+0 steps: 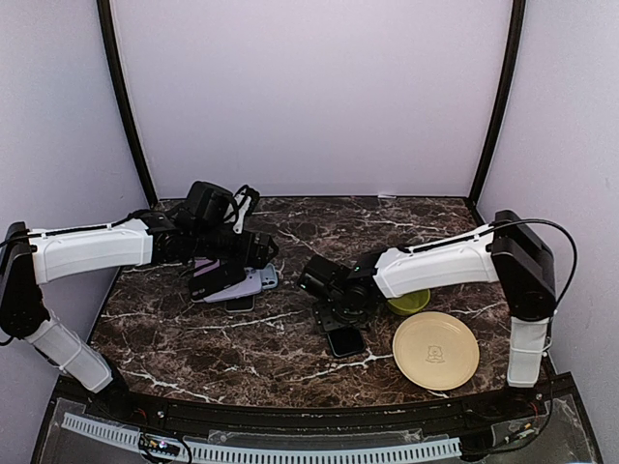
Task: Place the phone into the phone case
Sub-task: Install the phone into the phone case.
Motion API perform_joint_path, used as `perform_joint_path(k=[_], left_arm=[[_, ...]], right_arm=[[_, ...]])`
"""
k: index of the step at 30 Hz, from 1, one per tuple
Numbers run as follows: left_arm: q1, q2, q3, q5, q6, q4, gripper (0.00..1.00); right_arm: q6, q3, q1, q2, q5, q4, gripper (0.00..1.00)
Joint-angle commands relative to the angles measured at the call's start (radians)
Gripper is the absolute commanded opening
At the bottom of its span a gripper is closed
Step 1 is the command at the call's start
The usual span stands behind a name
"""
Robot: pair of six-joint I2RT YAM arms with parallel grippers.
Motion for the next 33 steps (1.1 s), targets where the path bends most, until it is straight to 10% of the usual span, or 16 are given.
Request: perform_joint_path(k=[1, 33], left_arm=[[-0.001, -0.018, 0.018, -0.010, 0.004, -0.005, 0.96], [-0.001, -0.029, 0.007, 0.019, 0.034, 0.017, 0.96]], right_arm=[[0.008, -0.024, -0.002, 0.033, 0.052, -0.072, 0.77], [-0.154, 0.099, 0.046, -0.065, -0.015, -0.198, 0.96]])
